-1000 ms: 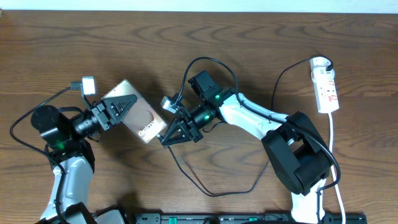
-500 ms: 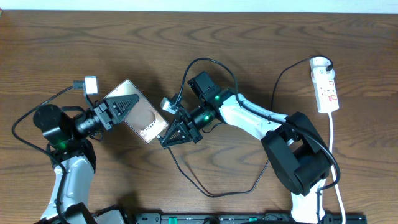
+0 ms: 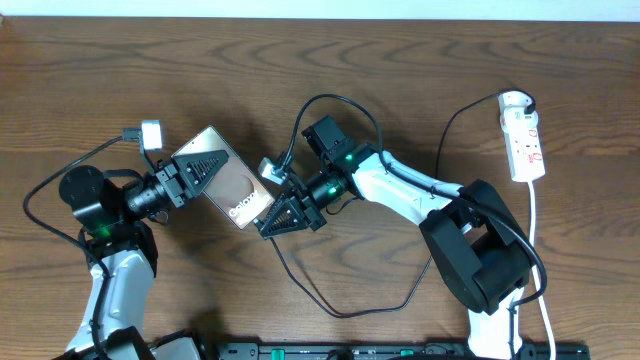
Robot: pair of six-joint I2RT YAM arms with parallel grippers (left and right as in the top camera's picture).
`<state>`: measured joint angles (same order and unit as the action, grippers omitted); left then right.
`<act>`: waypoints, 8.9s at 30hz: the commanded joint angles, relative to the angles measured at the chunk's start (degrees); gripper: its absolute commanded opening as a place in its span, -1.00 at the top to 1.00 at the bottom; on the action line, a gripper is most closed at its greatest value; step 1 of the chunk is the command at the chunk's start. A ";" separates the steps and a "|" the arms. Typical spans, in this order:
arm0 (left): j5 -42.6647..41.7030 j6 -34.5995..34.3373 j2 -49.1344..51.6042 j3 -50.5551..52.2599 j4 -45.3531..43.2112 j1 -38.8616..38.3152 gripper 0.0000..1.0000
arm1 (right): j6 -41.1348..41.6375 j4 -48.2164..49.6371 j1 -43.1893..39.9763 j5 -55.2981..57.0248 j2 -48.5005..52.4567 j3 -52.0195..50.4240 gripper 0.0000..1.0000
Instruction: Plug charger to phone and switch on socket
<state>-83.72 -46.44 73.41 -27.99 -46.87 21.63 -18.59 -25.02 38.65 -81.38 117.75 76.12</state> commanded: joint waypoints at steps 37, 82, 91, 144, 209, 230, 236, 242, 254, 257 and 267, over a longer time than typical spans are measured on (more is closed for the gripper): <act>-4.79 1.88 -0.44 0.26 0.07 -1.20 0.85 | 0.37 0.83 -1.60 -4.28 0.11 0.81 0.98; 1.29 2.49 -0.44 0.31 0.94 -4.52 0.85 | 5.31 6.93 -1.49 -4.68 0.11 0.83 0.97; 1.86 2.47 -0.44 0.31 0.94 -4.52 0.85 | 6.38 7.45 -1.70 -3.80 0.11 0.81 0.97; 8.59 -11.98 -0.44 0.28 -13.31 3.69 0.85 | 19.89 11.28 -4.07 6.08 0.11 0.81 0.97; 12.57 -16.81 -0.44 0.28 -14.14 3.69 0.85 | 34.91 37.03 -1.49 -1.68 0.11 0.81 0.98; 10.64 -16.87 -0.44 0.28 -14.14 2.23 0.85 | 35.32 37.09 -1.16 -1.75 0.11 0.81 0.98; 10.67 -16.85 -0.44 0.28 -14.14 2.03 0.85 | 35.56 37.70 -1.05 -3.89 0.11 0.81 0.98; 10.64 -16.87 -0.44 0.28 -14.14 2.03 0.85 | 35.95 38.53 -1.05 -4.90 0.11 0.81 0.98; 10.60 -16.87 -0.44 0.28 -14.14 2.01 0.85 | 35.93 38.56 -1.05 -6.51 0.11 0.81 0.97; 10.40 -16.85 -0.44 0.28 -14.16 2.03 0.85 | 35.91 38.93 -1.05 -7.06 0.11 0.81 0.98; 8.70 -16.94 -0.44 0.28 -16.46 2.01 0.85 | 36.00 38.97 -1.05 -7.06 0.11 0.81 0.98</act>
<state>-71.05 -63.92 73.43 -27.40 -61.78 24.32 17.41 13.34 37.04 -86.83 118.41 76.01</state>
